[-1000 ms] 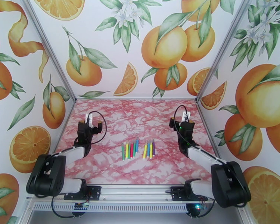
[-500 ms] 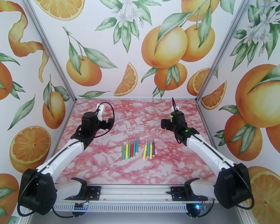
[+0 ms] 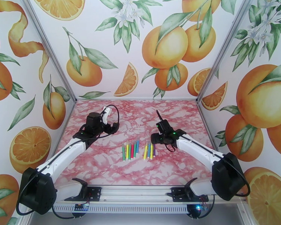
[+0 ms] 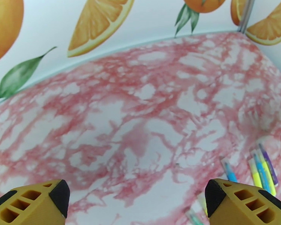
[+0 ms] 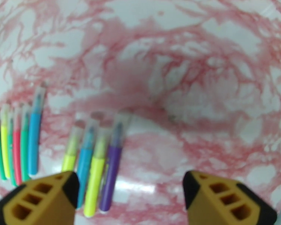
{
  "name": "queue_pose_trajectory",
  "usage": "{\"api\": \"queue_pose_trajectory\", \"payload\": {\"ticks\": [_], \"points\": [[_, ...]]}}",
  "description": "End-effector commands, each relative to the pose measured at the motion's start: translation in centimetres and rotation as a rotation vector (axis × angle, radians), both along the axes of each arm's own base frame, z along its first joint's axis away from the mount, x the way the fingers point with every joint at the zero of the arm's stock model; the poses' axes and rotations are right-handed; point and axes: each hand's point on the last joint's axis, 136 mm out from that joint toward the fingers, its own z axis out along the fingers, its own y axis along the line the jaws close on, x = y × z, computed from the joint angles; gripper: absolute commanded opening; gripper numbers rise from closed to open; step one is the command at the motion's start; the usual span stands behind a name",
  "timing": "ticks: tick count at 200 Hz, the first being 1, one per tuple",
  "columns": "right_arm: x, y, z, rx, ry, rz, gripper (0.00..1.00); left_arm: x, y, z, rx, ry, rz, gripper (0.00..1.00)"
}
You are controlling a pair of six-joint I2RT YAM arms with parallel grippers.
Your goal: Open the pen caps
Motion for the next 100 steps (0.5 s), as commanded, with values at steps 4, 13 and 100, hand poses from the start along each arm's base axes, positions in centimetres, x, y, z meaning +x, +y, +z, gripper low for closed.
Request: {"api": "queue_pose_trajectory", "payload": {"ticks": [4,13,100], "points": [[-1.4,0.1,-1.7,0.007,0.076,-0.011,0.67,0.5,0.1,1.0,0.002,-0.027,0.013,1.00],[-1.6,0.2,-2.1,0.008,0.090,-0.007,0.64,0.5,0.2,0.9,0.005,-0.025,0.016,1.00],[-2.5,1.5,-4.9,0.041,0.185,0.022,0.51,0.3,0.8,1.4,0.009,-0.050,0.049,1.00]]}}
